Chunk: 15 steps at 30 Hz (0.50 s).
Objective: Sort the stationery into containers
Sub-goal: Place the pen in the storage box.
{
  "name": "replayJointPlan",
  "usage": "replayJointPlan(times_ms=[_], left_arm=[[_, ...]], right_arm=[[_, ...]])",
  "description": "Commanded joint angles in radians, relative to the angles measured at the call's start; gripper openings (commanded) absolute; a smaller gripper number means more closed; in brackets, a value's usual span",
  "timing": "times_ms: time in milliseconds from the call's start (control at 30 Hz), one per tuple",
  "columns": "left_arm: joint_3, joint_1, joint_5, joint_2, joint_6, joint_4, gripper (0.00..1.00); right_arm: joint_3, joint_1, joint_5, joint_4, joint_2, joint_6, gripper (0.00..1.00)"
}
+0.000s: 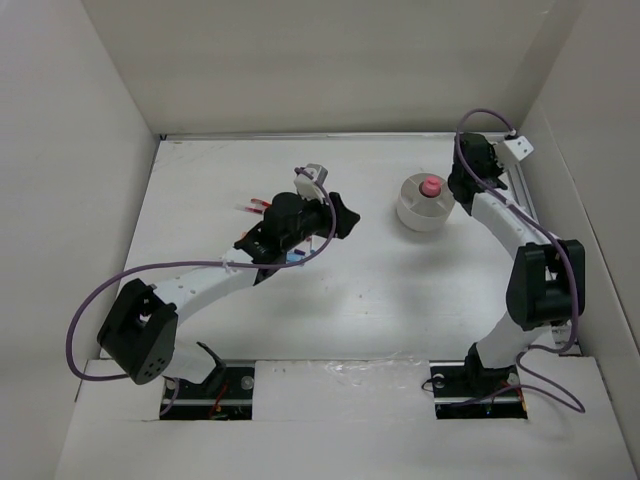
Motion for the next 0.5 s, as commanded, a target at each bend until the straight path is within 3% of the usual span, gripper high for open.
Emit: replayJointPlan(times_ms=[0, 233, 467], left_arm=[[-0.005, 0.002, -0.029, -0.015, 0.0, 0.004, 0.57], [0.026, 0.002, -0.124, 0.007, -0.009, -0.06, 0.55], [0.104, 0.002, -0.321, 0.079, -0.052, -0.2, 0.53]], right_arm=[[0.065, 0.0, 0.054, 0.041, 0.032, -0.021, 0.0], [0.075, 0.042, 0.085, 0.041, 0.095, -0.021, 0.0], [0.085, 0.063, 0.063, 0.041, 0.095, -0.021, 0.15]])
